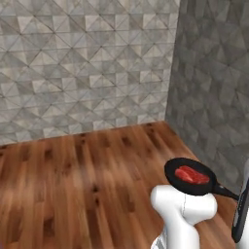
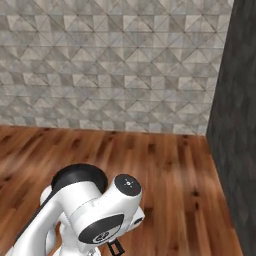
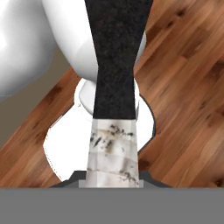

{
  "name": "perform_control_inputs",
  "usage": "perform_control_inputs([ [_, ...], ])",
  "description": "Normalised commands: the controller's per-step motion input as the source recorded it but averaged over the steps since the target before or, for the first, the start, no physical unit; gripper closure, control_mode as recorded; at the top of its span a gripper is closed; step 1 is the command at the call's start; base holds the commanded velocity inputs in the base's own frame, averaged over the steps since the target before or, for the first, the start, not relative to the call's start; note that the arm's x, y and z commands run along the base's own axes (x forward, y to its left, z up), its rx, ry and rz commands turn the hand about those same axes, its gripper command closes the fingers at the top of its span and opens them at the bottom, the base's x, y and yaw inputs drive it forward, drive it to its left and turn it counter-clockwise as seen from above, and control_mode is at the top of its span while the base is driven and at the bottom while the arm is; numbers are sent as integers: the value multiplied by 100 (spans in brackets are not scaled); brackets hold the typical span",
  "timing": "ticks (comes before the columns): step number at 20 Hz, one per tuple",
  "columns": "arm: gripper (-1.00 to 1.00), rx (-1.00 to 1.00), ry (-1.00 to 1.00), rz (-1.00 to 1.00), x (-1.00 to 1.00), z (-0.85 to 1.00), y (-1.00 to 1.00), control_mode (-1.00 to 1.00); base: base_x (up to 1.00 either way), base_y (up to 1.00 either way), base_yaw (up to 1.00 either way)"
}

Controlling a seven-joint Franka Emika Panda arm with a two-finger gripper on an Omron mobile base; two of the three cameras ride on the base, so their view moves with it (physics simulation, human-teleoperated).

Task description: Pick up the pan with the steak in it and place it on the dining table. Then place the steak on the plate.

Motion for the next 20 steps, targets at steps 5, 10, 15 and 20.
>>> perform_control_inputs([
  [5, 100, 0, 0, 0, 0, 0, 0, 100, 100, 0, 0],
  [10, 100, 0, 0, 0, 0, 0, 0, 100, 100, 0, 0],
  [15, 100, 0, 0, 0, 0, 0, 0, 100, 100, 0, 0],
  [20, 100, 0, 0, 0, 0, 0, 0, 100, 78, -5, 22],
])
